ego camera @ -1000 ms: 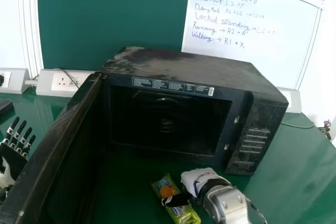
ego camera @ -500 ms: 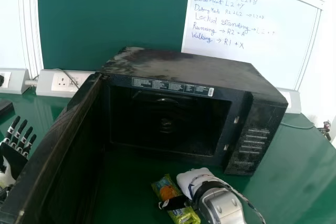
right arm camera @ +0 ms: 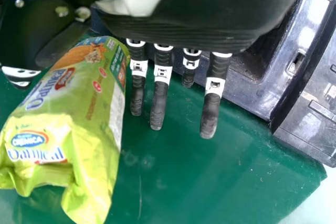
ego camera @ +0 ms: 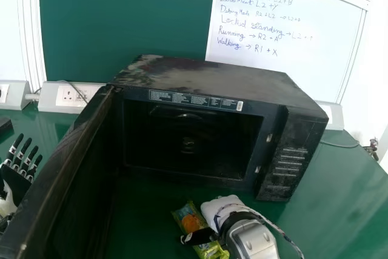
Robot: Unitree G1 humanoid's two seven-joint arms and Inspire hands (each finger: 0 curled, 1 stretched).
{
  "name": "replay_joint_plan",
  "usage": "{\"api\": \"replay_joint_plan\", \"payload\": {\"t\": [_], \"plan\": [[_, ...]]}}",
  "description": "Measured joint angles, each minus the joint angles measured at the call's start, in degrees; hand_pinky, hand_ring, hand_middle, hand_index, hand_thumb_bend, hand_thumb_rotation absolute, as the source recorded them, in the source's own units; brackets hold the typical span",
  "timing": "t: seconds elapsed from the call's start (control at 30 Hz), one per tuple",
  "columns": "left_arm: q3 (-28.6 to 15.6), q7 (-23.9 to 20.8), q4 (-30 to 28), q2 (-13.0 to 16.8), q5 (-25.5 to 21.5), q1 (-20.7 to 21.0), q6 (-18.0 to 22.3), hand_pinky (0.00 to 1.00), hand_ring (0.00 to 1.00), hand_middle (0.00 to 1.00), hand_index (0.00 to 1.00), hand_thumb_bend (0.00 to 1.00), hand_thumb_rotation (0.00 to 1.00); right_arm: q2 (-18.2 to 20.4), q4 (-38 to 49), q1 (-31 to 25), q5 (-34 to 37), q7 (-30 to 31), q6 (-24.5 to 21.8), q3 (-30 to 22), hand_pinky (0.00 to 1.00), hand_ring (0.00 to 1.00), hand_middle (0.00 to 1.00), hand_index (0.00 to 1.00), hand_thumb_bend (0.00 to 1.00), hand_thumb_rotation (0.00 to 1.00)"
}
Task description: Put biscuit inside oven
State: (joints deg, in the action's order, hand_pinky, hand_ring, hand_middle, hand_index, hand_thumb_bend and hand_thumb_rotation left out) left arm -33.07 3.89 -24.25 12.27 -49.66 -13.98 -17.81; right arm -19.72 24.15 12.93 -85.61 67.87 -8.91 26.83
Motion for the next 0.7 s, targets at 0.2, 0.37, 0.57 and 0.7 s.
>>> {"api": "replay_joint_plan", "payload": {"t": [0.2,0.37,0.57,0.7], "plan": [[0.0,0.0,-0.2,0.0,0.0,0.0,0.0,0.85,0.91,0.93,0.96,0.82,0.43,0.1,0.4,0.2,0.4,1.4,-0.5,-0.4,0.23,0.35,0.45,0.61,0.99,0.54],[0.0,0.0,-0.2,0.0,0.1,0.0,0.0,0.86,0.91,0.93,0.96,0.82,0.44,-0.6,3.1,-1.3,3.5,1.7,-0.5,-1.8,0.34,0.45,0.52,0.61,0.57,0.14],[0.0,0.0,-0.2,0.0,-0.1,0.0,0.0,0.86,0.91,0.93,0.96,0.82,0.43,1.4,2.9,-0.7,-2.2,3.6,-0.6,1.3,0.39,0.5,0.59,0.67,0.56,0.16],[0.0,0.0,-0.2,0.0,0.0,0.0,0.0,0.86,0.92,0.93,0.96,0.83,0.43,2.6,3.0,-1.0,-4.1,3.8,-0.6,2.1,0.27,0.37,0.49,0.68,0.55,0.13]]}}
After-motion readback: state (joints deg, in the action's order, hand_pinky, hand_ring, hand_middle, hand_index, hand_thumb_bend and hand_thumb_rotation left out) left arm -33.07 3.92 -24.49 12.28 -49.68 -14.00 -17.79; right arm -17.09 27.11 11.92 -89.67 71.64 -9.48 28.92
